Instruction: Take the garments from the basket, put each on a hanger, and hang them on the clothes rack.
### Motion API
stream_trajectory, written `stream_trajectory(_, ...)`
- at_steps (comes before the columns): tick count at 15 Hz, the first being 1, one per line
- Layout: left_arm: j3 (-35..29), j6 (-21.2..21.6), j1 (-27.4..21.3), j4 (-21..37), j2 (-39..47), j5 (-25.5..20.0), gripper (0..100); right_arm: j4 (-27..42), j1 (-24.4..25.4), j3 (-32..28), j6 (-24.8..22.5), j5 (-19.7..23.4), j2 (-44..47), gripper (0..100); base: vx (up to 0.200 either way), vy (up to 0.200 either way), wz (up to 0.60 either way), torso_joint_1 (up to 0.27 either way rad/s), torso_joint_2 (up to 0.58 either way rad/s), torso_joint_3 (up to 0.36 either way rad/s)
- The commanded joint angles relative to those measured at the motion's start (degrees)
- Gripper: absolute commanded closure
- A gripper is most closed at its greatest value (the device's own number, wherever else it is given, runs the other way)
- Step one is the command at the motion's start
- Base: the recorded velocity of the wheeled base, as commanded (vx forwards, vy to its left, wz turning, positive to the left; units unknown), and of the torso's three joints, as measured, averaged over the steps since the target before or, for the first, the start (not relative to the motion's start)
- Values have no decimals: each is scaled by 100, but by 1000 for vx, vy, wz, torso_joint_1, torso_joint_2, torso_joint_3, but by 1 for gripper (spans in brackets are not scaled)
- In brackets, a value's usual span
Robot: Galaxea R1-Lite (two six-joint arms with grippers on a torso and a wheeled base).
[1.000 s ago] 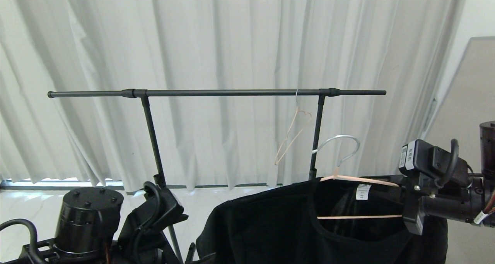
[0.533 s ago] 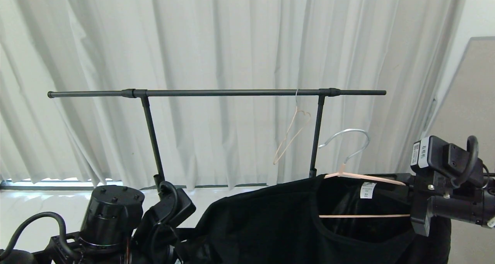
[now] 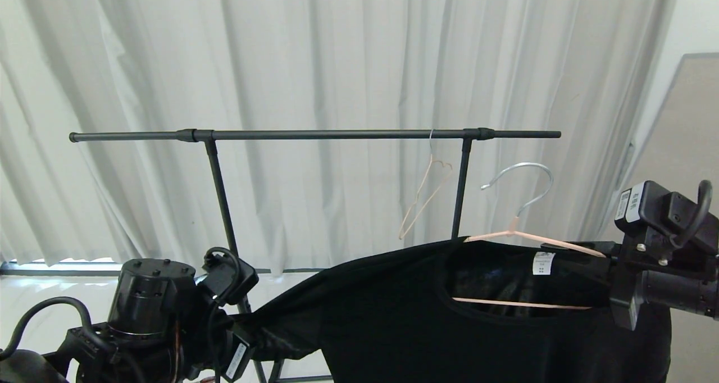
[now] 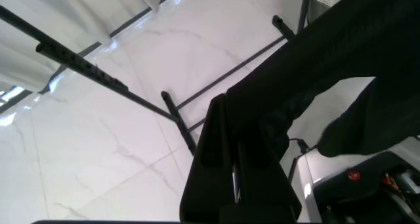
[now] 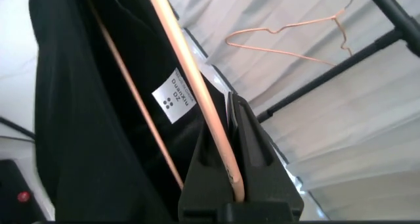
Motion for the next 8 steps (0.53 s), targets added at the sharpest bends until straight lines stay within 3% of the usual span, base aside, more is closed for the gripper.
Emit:
stream_trajectory(1,-37,5,-103,3,-106,11,100,-8,-22,-12,3,-2,-19,100,0,0,0,0,0,0)
stream_trajectory(2,-72,5,-129,3,-115,11,0,-8,-22,-3,3,-2,-19,100,0,0,0,0,0,0)
stream_trajectory(4,-187,-38,-112,-93,-159,11,0,1,-22,14,12,-10,-19,100,0,0,0,0,0,0)
stream_trajectory(6,-160,-144,-76,-735,-159,20,0,9,-101,23,91,-160,-10,100,0,0,0,0,0,0)
stream_trajectory(8,-160,-293,-76,-1456,-229,266,0,9,-189,128,487,-371,-19,100,0,0,0,0,0,0)
